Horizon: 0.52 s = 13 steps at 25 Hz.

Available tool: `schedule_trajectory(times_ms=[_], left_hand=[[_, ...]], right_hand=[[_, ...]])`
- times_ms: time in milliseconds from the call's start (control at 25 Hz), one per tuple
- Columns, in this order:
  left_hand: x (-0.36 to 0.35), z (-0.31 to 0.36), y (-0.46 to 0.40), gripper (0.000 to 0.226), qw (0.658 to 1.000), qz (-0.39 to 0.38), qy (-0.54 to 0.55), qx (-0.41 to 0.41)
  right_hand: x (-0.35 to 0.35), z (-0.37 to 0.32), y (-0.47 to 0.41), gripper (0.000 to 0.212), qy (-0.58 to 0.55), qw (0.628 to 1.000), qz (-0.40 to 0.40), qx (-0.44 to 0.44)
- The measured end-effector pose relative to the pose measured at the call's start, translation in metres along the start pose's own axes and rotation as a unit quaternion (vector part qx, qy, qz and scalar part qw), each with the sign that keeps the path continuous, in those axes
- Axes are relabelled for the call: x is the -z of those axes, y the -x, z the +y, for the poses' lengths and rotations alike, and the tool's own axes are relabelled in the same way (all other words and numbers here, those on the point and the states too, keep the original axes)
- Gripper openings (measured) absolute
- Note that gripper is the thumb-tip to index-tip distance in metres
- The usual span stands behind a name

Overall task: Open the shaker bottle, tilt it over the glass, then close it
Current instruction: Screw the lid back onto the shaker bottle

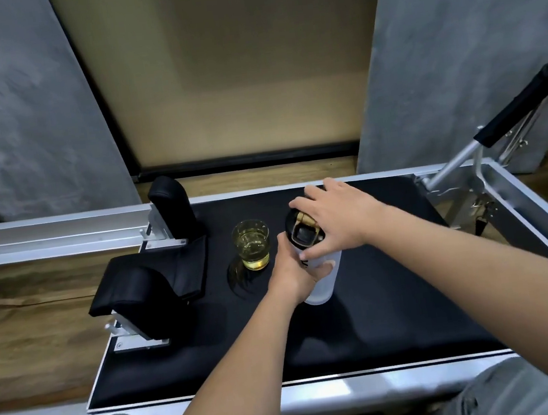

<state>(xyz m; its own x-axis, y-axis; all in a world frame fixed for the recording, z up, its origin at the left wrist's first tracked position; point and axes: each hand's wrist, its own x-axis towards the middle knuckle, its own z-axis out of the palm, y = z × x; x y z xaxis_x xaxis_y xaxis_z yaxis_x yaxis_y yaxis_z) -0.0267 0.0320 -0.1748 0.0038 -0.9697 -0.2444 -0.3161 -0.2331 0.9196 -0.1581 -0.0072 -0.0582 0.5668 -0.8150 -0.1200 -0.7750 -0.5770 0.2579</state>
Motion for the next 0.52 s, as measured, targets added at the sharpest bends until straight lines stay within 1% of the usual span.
schedule_trajectory(times_ms=[40,80,120,160,200,240,280,320,360,440,480,520], left_hand=[[0.000,0.001,0.000,0.066,1.000,0.001,-0.003,0.010],[0.000,0.002,0.000,0.067,1.000,-0.004,0.002,0.008],[-0.001,0.002,0.001,0.069,1.000,-0.007,0.010,0.005],[-0.001,-0.001,0.000,0.071,1.000,0.002,0.007,-0.009],[-0.001,-0.003,0.000,0.075,1.000,0.008,0.001,-0.025],[0.000,-0.005,0.002,0.076,0.999,0.009,-0.009,-0.031],[0.002,-0.004,0.005,0.077,0.999,-0.002,-0.018,-0.033],[0.004,-0.006,0.005,0.080,0.999,-0.022,-0.031,-0.035],[0.006,-0.006,0.006,0.088,0.998,-0.031,-0.044,-0.036],[0.007,-0.001,0.010,0.099,0.999,-0.025,-0.035,-0.010],[0.007,0.000,0.009,0.101,0.999,-0.024,-0.040,0.007],[0.006,0.000,0.008,0.100,0.999,-0.021,-0.032,0.018]], right_hand=[[-0.001,-0.012,-0.001,0.099,-0.038,0.997,-0.001,-0.073],[-0.001,-0.023,-0.003,0.095,-0.075,0.986,-0.004,-0.149],[0.001,-0.032,-0.004,0.092,-0.104,0.973,-0.011,-0.207],[0.004,-0.036,-0.006,0.094,-0.123,0.964,-0.029,-0.235],[0.007,-0.036,-0.007,0.100,-0.132,0.961,-0.056,-0.236],[0.011,-0.032,-0.008,0.108,-0.137,0.962,-0.085,-0.219],[0.017,-0.024,-0.007,0.118,-0.130,0.968,-0.112,-0.185],[0.025,-0.016,-0.005,0.126,-0.112,0.978,-0.119,-0.132],[0.030,-0.008,-0.004,0.128,-0.089,0.989,-0.094,-0.070],[0.030,0.004,-0.003,0.120,-0.044,0.998,-0.006,0.043],[0.026,0.007,-0.003,0.114,-0.035,0.997,0.005,0.069],[0.020,0.008,-0.003,0.108,-0.042,0.997,-0.005,0.072]])
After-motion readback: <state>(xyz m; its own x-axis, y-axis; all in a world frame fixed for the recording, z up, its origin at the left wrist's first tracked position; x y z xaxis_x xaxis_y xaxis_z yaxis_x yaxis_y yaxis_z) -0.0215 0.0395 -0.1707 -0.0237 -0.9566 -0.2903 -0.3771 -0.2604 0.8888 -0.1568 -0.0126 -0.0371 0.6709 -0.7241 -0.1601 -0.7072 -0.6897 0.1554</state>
